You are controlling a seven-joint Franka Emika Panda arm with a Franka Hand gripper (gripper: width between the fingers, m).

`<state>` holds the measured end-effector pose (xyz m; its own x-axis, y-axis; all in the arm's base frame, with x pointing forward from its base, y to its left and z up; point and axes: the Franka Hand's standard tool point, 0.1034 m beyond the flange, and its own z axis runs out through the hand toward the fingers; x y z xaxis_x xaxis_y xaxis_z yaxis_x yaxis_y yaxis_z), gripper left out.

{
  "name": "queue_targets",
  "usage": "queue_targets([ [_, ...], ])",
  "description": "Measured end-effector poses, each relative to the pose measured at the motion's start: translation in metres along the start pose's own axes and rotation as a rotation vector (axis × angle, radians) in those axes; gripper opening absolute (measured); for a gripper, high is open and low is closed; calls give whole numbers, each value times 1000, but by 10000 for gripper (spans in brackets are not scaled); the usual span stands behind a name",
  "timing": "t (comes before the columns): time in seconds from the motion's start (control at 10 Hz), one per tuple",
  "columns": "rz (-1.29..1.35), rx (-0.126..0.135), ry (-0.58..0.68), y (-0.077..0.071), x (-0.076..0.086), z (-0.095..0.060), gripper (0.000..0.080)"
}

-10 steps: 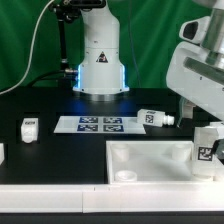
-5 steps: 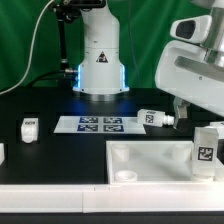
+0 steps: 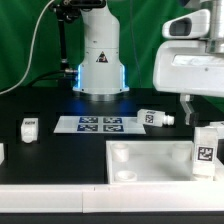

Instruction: Assemble one leg

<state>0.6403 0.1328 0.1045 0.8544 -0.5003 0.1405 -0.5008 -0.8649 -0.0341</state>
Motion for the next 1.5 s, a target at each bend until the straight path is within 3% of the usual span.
queue_targets([
  [0.2, -5, -1, -1, 1, 0, 1, 649],
  [0.3, -22, -2, -36, 8, -1, 2, 649],
  [0.4, -6, -6, -111, 24, 0, 5, 649],
  [0.6, 10, -10, -137, 33, 6, 9, 649],
  [0.8, 17, -14, -135, 32, 6, 13, 649],
  [1.2, 158, -14, -91, 12, -2, 29, 649],
  [1.3, 144, -13, -91, 12, -1, 29, 649],
  [1.4, 155, -14, -91, 13, -1, 29, 534],
  [1.5, 252, -18, -92, 13, -1, 30, 534],
])
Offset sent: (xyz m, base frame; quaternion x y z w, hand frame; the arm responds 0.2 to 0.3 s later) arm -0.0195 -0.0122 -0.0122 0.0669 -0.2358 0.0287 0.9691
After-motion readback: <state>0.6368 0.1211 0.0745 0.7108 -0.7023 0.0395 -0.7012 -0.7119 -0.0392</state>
